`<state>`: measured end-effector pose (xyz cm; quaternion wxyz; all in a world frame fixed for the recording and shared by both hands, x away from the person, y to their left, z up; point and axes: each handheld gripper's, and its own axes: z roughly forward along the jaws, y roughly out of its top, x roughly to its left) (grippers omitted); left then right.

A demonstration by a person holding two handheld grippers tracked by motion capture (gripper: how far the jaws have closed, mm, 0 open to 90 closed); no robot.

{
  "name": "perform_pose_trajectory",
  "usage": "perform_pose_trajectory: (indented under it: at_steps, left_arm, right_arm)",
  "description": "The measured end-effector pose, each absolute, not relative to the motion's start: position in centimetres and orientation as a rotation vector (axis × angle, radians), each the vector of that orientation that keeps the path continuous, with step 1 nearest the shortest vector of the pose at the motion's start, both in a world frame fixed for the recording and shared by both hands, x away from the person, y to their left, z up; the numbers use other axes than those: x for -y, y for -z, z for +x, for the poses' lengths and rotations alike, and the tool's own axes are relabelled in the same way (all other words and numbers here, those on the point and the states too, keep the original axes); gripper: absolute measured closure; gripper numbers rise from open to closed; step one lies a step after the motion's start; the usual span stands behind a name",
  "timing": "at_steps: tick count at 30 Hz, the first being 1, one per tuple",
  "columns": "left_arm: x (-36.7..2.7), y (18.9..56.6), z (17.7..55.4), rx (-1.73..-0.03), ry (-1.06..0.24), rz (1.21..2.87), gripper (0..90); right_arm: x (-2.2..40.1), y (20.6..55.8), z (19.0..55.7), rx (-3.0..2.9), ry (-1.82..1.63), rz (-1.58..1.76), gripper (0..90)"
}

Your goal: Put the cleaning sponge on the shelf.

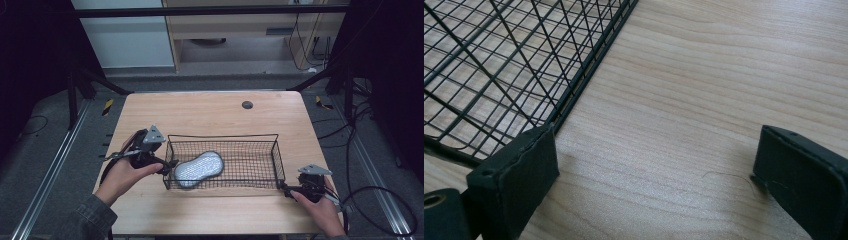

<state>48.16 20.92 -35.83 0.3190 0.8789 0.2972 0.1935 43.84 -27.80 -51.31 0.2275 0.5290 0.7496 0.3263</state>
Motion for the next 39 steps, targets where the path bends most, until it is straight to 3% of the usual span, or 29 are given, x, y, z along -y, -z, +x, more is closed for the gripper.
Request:
perform_pose_trajectory:
  at_steps: [18, 39]
  left_arm:
    - [-26.4, 37.6, 48.8, -0.976, -0.531, 2.237, 3.6]
    - [-28.1, 42.6, 50.3, -1.1, -0.496, 2.272, 4.1]
  right_arm:
    - [27.8, 51.3, 43.8, -2.063, -0.895, 1.452, 4.4]
    - [27.8, 51.3, 43.8, -2.064, -0.898, 1.457, 4.4]
